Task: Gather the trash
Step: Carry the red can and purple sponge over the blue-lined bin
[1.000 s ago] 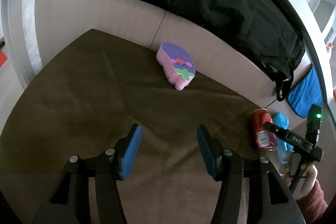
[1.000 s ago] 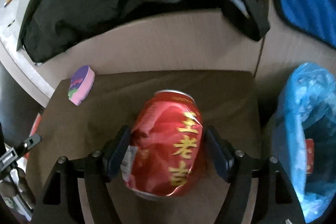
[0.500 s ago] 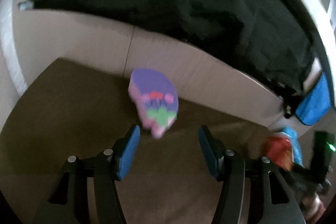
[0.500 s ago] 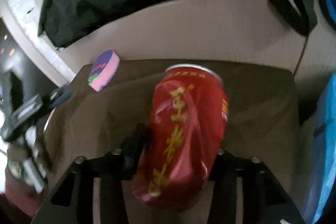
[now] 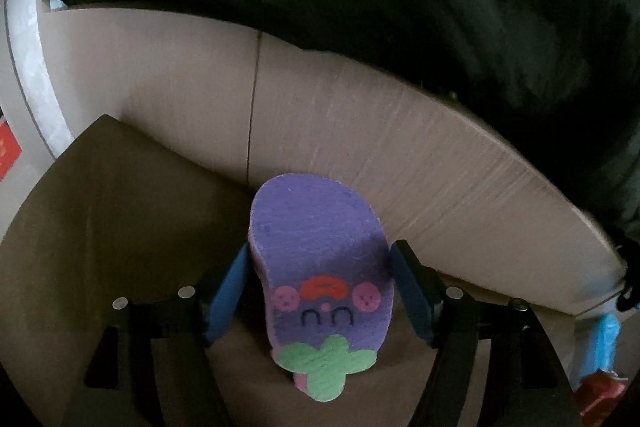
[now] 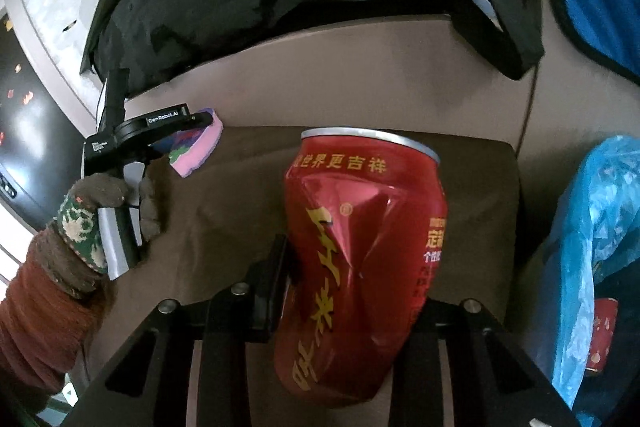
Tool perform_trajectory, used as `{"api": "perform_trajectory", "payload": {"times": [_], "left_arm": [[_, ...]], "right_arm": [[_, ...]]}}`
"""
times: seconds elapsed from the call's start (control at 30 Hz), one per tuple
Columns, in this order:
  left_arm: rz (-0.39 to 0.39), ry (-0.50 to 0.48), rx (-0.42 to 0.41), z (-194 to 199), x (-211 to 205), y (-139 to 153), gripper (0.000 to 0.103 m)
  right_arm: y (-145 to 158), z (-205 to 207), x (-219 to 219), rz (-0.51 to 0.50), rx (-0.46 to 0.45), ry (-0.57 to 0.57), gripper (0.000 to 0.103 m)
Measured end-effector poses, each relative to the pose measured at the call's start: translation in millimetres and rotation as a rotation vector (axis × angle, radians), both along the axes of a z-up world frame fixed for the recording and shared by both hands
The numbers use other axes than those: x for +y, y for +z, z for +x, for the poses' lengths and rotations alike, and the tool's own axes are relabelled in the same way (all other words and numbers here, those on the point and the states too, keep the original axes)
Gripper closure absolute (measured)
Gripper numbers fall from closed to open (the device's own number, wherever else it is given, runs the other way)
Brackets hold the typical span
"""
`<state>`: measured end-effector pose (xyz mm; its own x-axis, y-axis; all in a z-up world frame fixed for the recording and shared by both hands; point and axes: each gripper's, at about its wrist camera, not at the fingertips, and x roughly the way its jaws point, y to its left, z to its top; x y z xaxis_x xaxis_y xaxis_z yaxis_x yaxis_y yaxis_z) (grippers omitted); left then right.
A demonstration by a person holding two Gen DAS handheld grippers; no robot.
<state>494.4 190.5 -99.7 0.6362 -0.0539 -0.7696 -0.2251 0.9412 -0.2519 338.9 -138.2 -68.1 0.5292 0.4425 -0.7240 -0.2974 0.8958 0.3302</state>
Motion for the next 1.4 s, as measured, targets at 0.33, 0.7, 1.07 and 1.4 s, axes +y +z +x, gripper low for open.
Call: {"api": "perform_trajectory", "payload": {"times": [0.33, 0.7, 1.07, 1.4], "left_arm": [[0.048, -0.068, 0.0, -28.9, -11.2, 16.0, 0.036], [0.07, -0.213, -0.168, -145.2, -59.5, 86.5, 0.036], [0.038, -0.3, -0.229, -217.4, -112.5, 111.5, 0.036], [0.038, -0.382, -0.387, -254.3, -179.5, 159.6, 0.036]], "right_arm": [[10.5, -6.2, 7.0, -0.014, -0.022, 0.015, 0.074], [46.0, -40.9, 12.7, -0.012, -0.086, 0.044, 0.074], [71.3, -79.5, 1.2, -0.029, -0.15, 0.068, 0.074], [115.4, -107.4, -56.9, -0.035, -0.274, 0.006, 0.074]]}}
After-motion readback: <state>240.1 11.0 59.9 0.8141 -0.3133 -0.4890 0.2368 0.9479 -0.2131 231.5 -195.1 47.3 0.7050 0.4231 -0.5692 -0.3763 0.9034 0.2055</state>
